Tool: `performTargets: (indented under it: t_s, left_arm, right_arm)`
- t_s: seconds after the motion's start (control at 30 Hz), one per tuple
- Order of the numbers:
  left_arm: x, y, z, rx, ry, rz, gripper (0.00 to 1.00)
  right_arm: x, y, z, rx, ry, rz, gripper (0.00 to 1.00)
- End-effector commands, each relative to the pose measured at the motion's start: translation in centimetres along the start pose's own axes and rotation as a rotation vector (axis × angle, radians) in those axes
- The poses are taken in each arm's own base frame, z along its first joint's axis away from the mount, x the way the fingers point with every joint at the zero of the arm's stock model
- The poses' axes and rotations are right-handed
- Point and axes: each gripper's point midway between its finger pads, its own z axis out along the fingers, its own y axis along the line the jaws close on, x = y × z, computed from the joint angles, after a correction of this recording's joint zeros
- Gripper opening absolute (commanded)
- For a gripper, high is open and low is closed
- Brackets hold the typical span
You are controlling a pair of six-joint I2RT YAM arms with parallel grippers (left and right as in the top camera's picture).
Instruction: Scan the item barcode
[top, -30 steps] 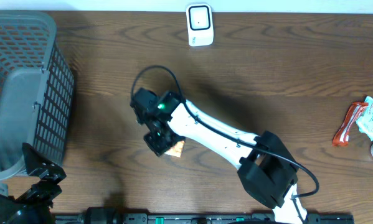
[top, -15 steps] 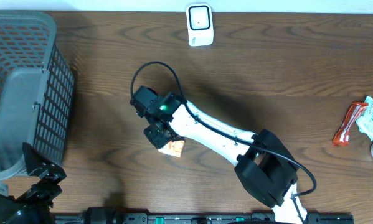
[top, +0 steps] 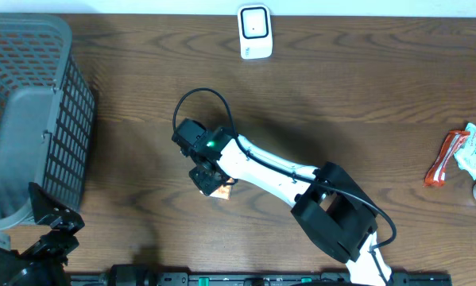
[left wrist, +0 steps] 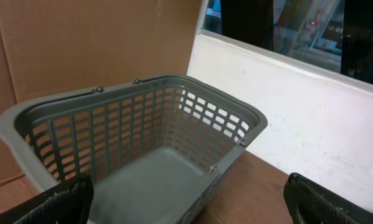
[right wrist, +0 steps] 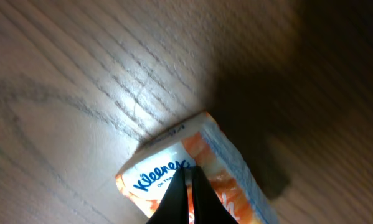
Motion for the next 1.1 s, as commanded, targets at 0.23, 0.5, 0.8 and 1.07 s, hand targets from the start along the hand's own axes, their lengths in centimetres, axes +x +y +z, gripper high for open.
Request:
performTargets:
  t_s: [0.23,0.5,0.8,1.07]
  left_arm:
    - [0.0,0.3,-0.1,-0.01,-0.005,0.0,0.98]
    - [0.0,0.3,-0.1,-0.01,-0.005,0.0,0.98]
    - [0.0,0.3,-0.1,-0.01,-0.005,0.0,0.98]
    - [0.0,0.3,-0.1,-0.01,-0.005,0.0,0.98]
  right_arm:
    - [-0.5,0.6,-6.8,-0.073,0.053,0.067,0.01]
    - [1.6,-1.1,-2.5,-0.019,0.096,0.09,0.06]
    - [3.5,-1.8,0.7,-0.013,0.118,0.16,0.04]
    - [-0.5,-1.0,-6.3,-0.062,0.061,0.186,0.61]
